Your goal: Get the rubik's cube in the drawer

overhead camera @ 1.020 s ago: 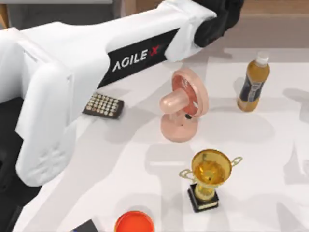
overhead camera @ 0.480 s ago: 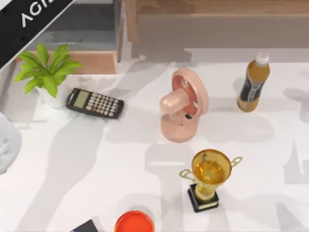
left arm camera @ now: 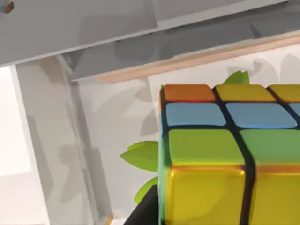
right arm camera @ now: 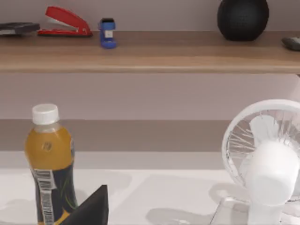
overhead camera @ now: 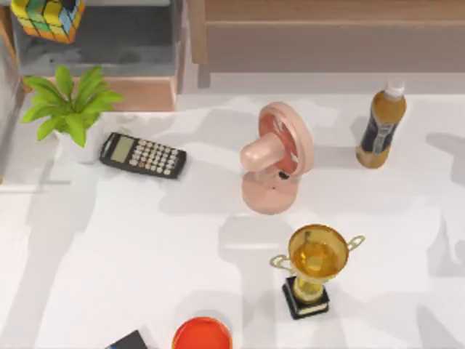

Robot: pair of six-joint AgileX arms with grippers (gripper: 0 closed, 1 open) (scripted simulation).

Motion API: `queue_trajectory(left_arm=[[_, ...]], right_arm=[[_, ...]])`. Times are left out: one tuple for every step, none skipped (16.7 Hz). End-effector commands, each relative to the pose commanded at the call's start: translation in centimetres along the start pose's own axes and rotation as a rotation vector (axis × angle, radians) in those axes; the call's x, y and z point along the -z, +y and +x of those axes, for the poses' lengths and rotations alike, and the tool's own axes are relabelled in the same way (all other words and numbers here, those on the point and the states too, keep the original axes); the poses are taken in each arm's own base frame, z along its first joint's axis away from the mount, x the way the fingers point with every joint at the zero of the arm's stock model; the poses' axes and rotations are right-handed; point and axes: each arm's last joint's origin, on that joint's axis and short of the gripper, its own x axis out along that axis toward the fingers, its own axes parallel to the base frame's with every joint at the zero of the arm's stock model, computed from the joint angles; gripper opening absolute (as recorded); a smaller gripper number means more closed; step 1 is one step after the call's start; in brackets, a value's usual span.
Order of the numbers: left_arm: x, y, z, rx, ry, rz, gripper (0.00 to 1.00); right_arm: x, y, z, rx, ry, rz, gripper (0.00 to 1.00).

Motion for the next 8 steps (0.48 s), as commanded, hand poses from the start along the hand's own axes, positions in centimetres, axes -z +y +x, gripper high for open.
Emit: queue_trajectory(left_arm=[[0.4, 3.1, 1.1, -0.01, 0.051, -0.041, 0.0], [0.9, 6.1, 2.3, -0.018, 0.095, -0.08, 0.0], [1.6, 8.9, 3.6, -0.022, 0.134, -0.116, 0.0], [2.3, 11.6, 4.9, -0.024, 0.169, -0.15, 0.0], [3.1, 14.1, 6.3, -0.023, 0.199, -0.18, 0.0], [3.9, 16.3, 7.9, -0.017, 0.226, -0.202, 0.0], [4.7, 18.1, 9.5, -0.009, 0.251, -0.218, 0.0], [5.4, 19.6, 11.2, 0.002, 0.274, -0.23, 0.0]], right_arm=[[0.0, 0.0, 0.0, 0.0, 0.0, 0.0, 1.0], [0.0, 0.0, 0.0, 0.0, 0.0, 0.0, 1.0], [0.0, 0.0, 0.0, 0.0, 0.0, 0.0, 1.0], [0.0, 0.0, 0.0, 0.0, 0.0, 0.0, 1.0], [0.0, 0.0, 0.0, 0.0, 0.0, 0.0, 1.0], [0.0, 0.0, 0.0, 0.0, 0.0, 0.0, 1.0], [0.0, 0.0, 0.0, 0.0, 0.0, 0.0, 1.0], [0.0, 0.0, 0.0, 0.0, 0.0, 0.0, 1.0]])
